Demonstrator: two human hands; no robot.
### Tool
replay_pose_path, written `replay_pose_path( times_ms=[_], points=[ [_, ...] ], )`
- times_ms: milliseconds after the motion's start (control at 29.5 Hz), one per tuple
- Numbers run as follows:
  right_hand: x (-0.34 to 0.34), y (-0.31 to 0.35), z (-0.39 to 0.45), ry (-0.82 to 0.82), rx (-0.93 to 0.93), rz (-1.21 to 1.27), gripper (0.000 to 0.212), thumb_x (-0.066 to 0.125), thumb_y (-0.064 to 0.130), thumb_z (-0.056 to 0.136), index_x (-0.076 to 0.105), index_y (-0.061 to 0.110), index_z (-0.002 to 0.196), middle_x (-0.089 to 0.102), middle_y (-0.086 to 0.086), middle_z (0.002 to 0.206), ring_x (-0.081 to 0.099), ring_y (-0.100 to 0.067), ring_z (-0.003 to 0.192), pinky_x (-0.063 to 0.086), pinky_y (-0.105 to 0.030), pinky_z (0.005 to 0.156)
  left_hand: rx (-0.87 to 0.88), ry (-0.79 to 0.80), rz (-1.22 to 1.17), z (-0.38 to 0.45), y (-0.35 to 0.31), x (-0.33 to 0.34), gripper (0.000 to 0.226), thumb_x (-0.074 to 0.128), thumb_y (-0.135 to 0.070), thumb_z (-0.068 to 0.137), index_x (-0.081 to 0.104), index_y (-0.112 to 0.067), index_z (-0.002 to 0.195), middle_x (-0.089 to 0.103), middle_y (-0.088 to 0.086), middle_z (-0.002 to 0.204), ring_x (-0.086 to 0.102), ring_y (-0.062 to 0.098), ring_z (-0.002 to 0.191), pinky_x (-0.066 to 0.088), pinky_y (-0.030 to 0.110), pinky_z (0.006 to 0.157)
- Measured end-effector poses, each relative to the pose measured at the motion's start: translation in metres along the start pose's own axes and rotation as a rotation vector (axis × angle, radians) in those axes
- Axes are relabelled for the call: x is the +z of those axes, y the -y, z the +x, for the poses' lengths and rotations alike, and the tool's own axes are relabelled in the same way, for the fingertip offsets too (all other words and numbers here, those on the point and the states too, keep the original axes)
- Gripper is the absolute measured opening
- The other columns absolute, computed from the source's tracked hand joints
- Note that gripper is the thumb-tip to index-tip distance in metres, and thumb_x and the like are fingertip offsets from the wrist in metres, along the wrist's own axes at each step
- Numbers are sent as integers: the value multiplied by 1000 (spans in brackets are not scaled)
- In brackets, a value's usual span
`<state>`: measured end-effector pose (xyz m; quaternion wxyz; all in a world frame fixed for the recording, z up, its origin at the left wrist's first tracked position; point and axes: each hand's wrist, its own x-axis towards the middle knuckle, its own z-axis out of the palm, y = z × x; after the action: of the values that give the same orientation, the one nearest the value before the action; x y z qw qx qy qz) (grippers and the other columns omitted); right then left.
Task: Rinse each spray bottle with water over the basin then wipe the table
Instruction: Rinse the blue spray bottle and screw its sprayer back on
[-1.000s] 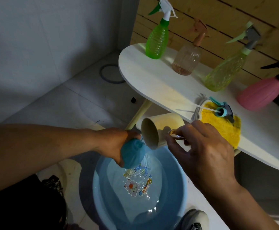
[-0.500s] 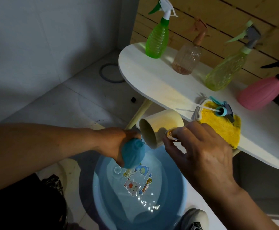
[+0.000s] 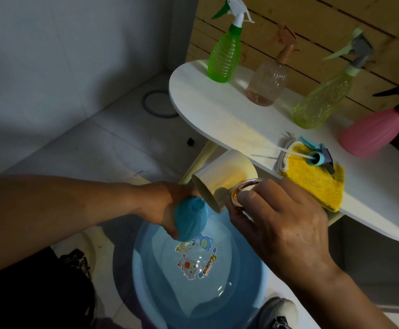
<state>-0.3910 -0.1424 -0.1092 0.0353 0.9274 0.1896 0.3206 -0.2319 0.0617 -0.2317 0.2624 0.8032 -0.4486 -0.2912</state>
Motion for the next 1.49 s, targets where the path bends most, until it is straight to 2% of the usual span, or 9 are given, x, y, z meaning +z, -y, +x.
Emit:
replay_pose_path(
  times_ms=[136,237,441,576,746,847,1186,1322,1491],
  points=[
    [4,0,-2,18,82,54,17,72,29,94,72,14,84,64,-2,80,55,-26,68,44,-37,54,-25,10,35,0,-6,-2,87,95,-34,68,43,-38,138,51,-27,117,50,-3,106,42,4,77],
    [11,-3,-4,50,325,153,19,72,38,93,71,20,85,60,5,77,55,-17,70,42,-32,53,-30,25,63,0,-8,-1,91,94,-39,65,40,-43,139,57,-22,122,58,3,105,53,20,85],
    [33,-14,-15,253,773,249,31,61,60,89,63,29,85,61,13,79,57,-12,72,49,-34,60,-39,28,66,-5,-2,1,85,93,-33,66,39,-37,132,54,-17,117,59,9,103,57,31,79],
    [61,-21,-28,453,885,227,38,58,62,91,60,25,84,64,6,80,58,-22,76,43,-34,61,-67,36,66,-7,2,4,81,92,-30,66,38,-39,126,55,-18,108,59,6,95,51,22,70],
    [114,-29,-51,879,911,297,34,51,50,100,67,20,97,70,-5,98,62,-28,88,42,-31,71,-90,60,64,-10,5,6,88,90,-31,64,34,-50,129,54,-20,113,58,8,98,57,32,77],
    [146,-28,-77,1018,860,247,28,47,38,103,68,20,102,71,-4,102,62,-22,86,39,-27,70,-120,57,72,-9,8,7,94,89,-32,67,29,-53,137,50,-22,118,55,5,97,54,26,76],
    [202,-22,-142,1144,691,98,32,47,45,104,65,25,120,69,0,122,67,-24,113,52,-32,89,-162,80,39,-5,13,9,85,89,-35,67,37,-54,132,51,-24,112,53,-3,94,49,20,71],
    [218,-11,-147,1149,672,173,32,46,43,104,64,23,121,65,-3,121,65,-24,113,51,-32,91,-169,89,23,-4,13,7,83,89,-37,65,39,-54,128,53,-22,115,56,5,98,60,38,79],
    [228,-5,-145,1102,803,295,27,50,40,102,66,18,109,68,-7,109,66,-29,103,51,-33,84,-169,99,57,-2,16,8,84,90,-37,65,38,-52,130,52,-23,114,55,5,98,56,30,77]
  ],
)
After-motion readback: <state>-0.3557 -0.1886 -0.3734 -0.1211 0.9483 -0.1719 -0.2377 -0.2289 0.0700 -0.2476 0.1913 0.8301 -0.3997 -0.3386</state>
